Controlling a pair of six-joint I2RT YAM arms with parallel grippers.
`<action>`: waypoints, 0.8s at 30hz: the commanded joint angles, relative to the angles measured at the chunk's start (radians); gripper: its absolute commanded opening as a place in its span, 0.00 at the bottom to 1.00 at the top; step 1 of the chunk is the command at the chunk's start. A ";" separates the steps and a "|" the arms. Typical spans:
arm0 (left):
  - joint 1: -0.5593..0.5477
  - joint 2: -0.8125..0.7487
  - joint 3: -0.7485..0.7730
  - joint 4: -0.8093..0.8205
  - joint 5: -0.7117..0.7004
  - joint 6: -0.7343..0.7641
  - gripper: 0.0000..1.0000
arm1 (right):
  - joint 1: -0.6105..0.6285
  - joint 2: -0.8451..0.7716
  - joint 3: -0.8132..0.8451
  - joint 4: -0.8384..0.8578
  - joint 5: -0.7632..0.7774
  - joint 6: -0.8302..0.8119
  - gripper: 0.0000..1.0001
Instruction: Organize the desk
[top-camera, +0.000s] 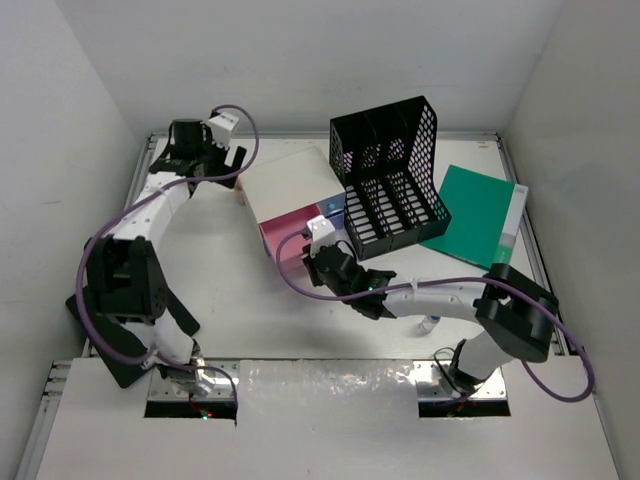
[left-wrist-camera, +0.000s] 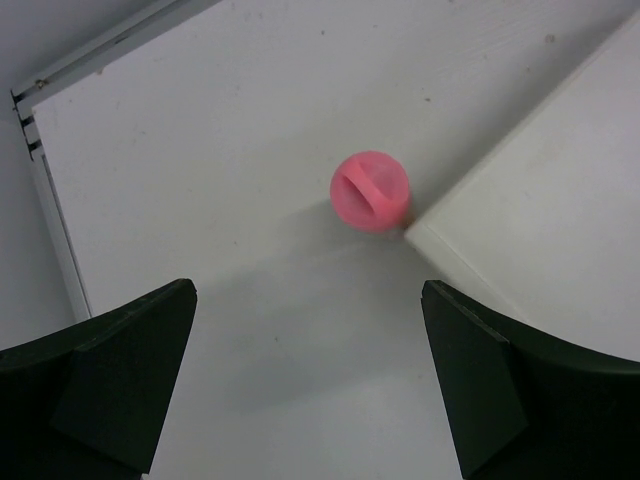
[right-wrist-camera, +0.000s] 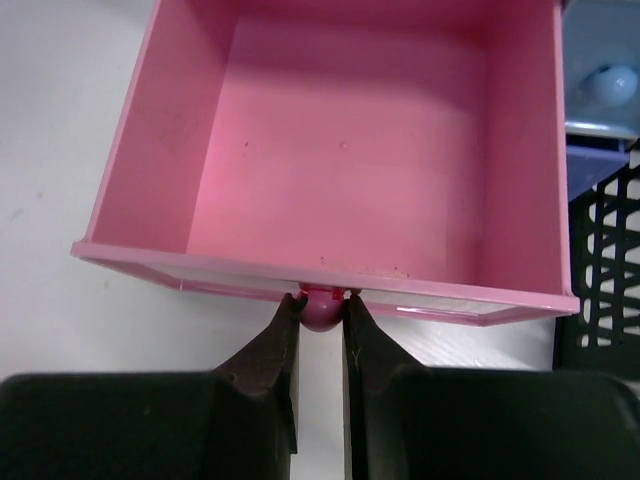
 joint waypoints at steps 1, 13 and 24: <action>0.015 0.083 0.110 0.059 0.033 -0.003 0.94 | 0.031 -0.069 -0.029 -0.045 -0.021 -0.016 0.07; 0.016 0.268 0.358 0.041 0.136 -0.126 0.88 | 0.036 -0.141 -0.060 -0.105 -0.080 -0.056 0.59; 0.078 0.246 0.329 0.035 0.141 -0.129 0.87 | 0.030 -0.444 0.149 -0.874 0.312 0.019 0.90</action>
